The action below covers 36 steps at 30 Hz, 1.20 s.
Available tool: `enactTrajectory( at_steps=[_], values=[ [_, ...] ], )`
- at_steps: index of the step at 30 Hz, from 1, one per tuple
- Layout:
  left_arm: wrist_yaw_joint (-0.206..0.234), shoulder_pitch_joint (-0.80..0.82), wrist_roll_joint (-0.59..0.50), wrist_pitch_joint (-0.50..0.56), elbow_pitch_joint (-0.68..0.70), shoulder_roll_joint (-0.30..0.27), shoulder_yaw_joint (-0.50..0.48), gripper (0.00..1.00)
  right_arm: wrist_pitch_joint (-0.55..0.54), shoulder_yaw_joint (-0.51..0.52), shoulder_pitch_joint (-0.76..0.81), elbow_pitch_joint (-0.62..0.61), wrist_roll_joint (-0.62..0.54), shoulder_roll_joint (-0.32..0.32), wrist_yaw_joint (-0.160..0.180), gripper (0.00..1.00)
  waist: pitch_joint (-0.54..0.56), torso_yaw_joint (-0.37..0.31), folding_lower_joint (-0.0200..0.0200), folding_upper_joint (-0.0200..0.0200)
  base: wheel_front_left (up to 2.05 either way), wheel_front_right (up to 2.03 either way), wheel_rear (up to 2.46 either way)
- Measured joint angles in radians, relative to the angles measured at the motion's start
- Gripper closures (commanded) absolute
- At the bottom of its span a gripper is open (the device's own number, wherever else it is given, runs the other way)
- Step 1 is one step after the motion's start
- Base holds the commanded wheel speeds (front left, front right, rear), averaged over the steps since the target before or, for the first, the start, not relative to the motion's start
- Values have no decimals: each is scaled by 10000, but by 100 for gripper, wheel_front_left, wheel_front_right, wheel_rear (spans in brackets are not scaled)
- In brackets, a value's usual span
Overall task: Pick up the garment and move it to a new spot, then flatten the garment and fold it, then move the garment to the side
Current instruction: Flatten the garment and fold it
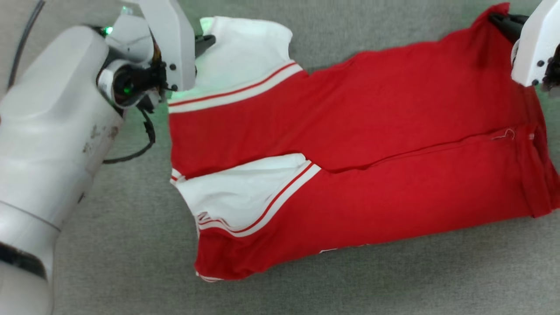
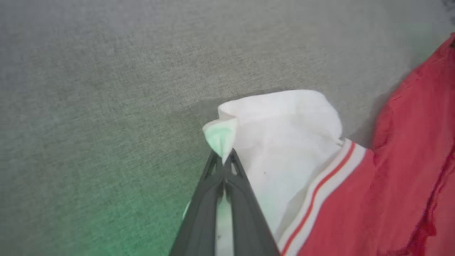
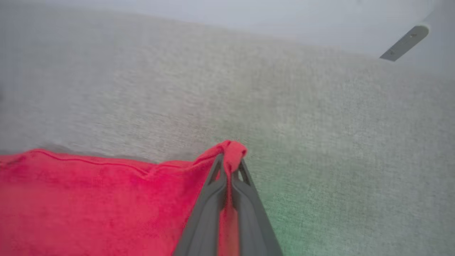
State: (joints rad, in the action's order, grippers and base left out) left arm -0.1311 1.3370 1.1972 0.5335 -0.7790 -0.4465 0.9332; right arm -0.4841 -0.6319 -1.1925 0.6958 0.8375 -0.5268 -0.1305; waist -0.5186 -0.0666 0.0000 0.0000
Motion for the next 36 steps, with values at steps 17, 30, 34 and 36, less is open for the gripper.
enactTrajectory(
  at_steps=[17, 30, 34, 36],
  values=[
    [6, -3396, 1494, -1935, 6397, -2853, 485, 100, 1087, -1273, 3731, -3891, 2278, -3315, -2, 100, 2316, 426, 0, 0, 0, 0, 0],
    [610, -7123, 2056, -4228, 9114, -4182, 727, 100, 2067, -245, 6791, -5095, 3097, -4587, -2, 100, 2340, 757, 0, 0, 0, 0, 0],
    [593, -7767, 2222, -4790, 8809, -4067, 813, 100, 2205, 31, 7399, -4974, 3173, -4566, -2, 100, 2198, 833, 0, 0, 0, 0, 0],
    [508, -7935, 2220, -4913, 8564, -3910, 920, 100, 2309, 146, 7559, -4815, 3170, -4422, -2, 100, 2138, 879, -1, 0, 0, 0, 0]
  ],
)
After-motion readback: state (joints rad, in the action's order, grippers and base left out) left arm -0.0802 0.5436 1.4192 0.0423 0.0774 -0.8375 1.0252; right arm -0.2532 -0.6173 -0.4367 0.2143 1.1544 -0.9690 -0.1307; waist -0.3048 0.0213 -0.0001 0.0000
